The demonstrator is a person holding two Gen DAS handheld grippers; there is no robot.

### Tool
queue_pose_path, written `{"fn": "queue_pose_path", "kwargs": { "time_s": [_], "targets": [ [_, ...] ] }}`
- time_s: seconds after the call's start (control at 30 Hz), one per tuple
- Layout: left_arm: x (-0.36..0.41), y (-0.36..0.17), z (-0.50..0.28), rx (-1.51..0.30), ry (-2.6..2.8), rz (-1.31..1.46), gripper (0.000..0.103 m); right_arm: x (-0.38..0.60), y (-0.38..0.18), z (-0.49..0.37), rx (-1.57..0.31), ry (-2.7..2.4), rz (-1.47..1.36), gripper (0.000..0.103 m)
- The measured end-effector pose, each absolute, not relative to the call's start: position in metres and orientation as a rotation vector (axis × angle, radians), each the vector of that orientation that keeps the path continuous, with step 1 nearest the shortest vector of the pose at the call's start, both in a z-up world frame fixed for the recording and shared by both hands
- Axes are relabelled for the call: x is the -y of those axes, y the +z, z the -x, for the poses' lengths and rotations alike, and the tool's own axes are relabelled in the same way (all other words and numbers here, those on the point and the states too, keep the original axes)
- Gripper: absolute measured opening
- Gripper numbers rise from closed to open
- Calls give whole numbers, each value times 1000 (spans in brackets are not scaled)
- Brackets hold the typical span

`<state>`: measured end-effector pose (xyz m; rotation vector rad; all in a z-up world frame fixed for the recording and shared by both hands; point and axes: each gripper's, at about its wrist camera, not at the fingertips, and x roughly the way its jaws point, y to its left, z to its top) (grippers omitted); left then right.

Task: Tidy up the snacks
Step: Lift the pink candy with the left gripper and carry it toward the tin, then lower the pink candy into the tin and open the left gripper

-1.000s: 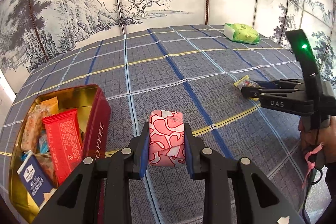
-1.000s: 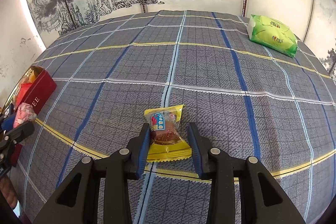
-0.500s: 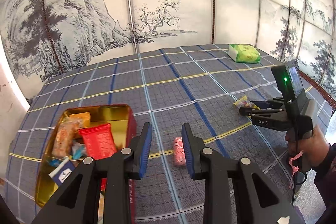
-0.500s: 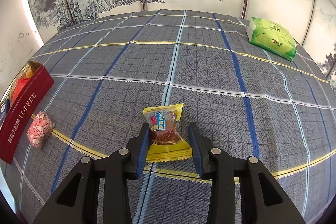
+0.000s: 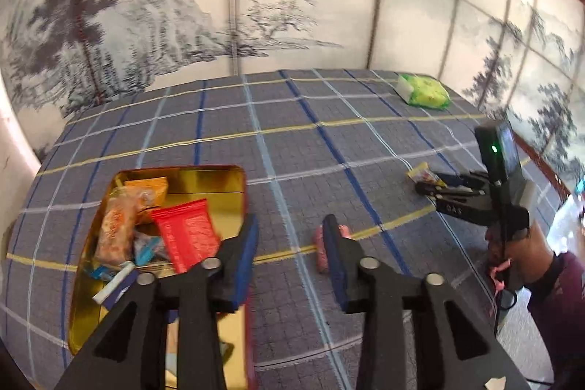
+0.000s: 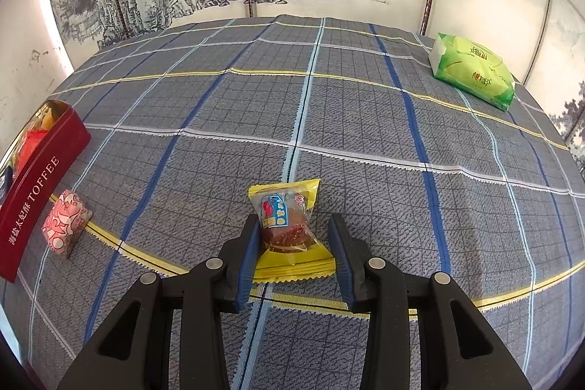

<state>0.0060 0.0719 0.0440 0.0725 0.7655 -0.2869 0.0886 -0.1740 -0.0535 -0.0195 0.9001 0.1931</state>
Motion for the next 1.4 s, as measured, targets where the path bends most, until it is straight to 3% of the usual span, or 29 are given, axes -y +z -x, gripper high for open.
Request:
{"fn": "queue_pose_path", "kwargs": {
  "time_s": [0.07, 0.6, 0.7, 0.77, 0.83, 1.4],
  "targets": [
    [-53, 42, -6, -768, -337, -107, 56, 174, -53, -89, -900, 193, 20, 39],
    [-6, -35, -58, -1002, -304, -285, 57, 187, -53, -89, -896, 257, -89, 45],
    [-10, -46, -66, -1060, -308, -248, 50, 189, -53, -89, -895, 264, -103, 45],
    [-11, -48, -68, -1072, -323, -215, 34, 191, -53, -89, -894, 268, -113, 45],
    [-11, -47, -70, -1081, -328, -197, 26, 192, -53, -90, -894, 269, -116, 45],
    [-24, 16, -13, -916, -275, -164, 25, 183, -53, -89, -898, 239, -53, 45]
  ]
}}
